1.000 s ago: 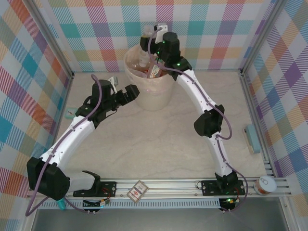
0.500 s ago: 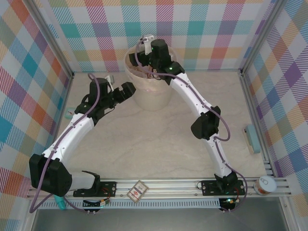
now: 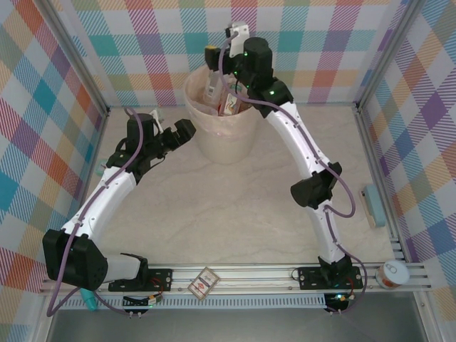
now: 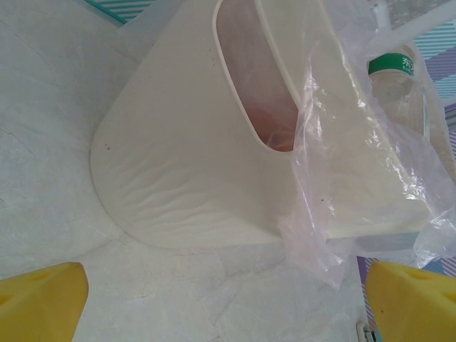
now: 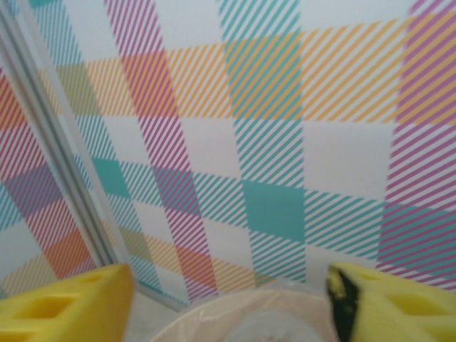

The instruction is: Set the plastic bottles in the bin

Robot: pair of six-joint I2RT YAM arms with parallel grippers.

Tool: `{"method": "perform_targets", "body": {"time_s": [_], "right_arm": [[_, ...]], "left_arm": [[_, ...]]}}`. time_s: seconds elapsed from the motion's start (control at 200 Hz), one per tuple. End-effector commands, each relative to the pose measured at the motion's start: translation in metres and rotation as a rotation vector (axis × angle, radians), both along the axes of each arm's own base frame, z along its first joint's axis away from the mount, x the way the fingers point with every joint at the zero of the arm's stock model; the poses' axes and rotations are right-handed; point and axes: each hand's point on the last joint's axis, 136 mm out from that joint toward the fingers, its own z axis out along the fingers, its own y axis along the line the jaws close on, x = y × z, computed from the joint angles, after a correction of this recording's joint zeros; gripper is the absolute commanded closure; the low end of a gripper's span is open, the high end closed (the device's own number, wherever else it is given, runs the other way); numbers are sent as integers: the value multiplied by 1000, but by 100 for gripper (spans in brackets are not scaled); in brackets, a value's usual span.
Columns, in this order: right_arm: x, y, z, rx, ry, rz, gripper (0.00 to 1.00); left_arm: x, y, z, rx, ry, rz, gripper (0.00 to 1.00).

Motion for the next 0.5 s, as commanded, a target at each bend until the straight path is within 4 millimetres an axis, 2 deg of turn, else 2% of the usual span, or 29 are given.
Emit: {"method": "perform_targets", "body": {"time_s": [0.0, 0.17, 0.38, 0.44, 0.495], "right_arm": [[14, -3, -10, 48, 25, -4, 38], [25, 10, -58, 1, 131, 33, 50], [27, 30, -114, -40, 265, 88, 53], [26, 33, -120, -51, 274, 92, 52], [24, 34, -116, -55, 263, 96, 53]], "left_arm": [[-7, 5, 16, 11, -40, -13, 1], [-7, 2, 9, -5, -28, -20, 1], [-8, 3, 6, -8, -24, -18, 1], [-9, 4, 6, 4, -25, -14, 1], [-9, 6, 6, 18, -29, -9, 1]]}}
